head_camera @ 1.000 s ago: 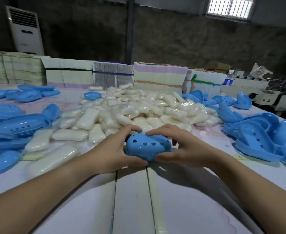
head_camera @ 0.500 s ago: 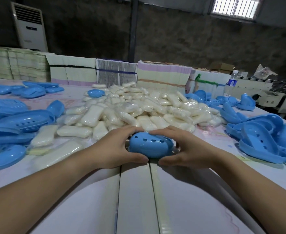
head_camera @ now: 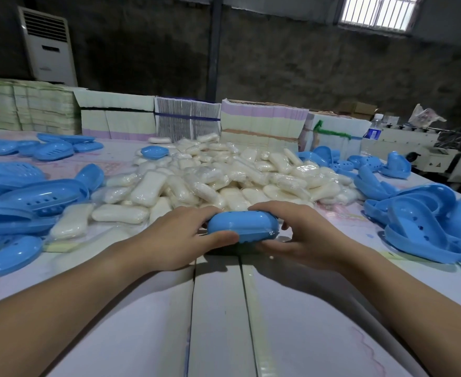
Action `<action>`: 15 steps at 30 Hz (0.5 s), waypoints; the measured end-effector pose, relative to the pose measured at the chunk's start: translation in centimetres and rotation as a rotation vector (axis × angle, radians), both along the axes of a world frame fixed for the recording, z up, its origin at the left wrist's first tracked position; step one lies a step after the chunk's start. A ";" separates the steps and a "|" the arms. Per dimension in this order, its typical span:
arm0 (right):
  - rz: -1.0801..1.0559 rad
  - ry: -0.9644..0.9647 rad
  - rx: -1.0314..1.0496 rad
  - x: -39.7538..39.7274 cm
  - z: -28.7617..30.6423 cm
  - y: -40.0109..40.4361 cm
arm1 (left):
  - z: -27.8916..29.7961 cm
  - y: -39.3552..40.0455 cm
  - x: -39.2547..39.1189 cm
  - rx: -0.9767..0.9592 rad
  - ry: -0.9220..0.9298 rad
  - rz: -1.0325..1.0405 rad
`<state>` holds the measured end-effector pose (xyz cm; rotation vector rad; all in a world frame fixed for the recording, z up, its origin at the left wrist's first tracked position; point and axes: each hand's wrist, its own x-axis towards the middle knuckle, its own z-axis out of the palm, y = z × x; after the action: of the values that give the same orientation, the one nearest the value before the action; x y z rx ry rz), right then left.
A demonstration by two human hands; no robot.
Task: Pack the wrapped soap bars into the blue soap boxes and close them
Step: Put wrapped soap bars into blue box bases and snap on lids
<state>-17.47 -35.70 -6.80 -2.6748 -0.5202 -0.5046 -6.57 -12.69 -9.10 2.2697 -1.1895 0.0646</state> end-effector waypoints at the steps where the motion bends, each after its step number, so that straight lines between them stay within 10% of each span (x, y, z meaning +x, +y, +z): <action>1: -0.003 0.013 0.002 0.0 0.0 0.0 | 0.0 0.0 -0.1 0.010 -0.011 0.014; 15: 0.041 0.086 0.063 -0.1 -0.2 -0.3 | -0.1 0.3 -0.1 -0.078 -0.047 -0.151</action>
<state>-17.55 -36.05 -6.98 -2.6068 -0.5243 -0.3856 -6.63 -12.35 -9.23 2.1155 -1.3555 0.1058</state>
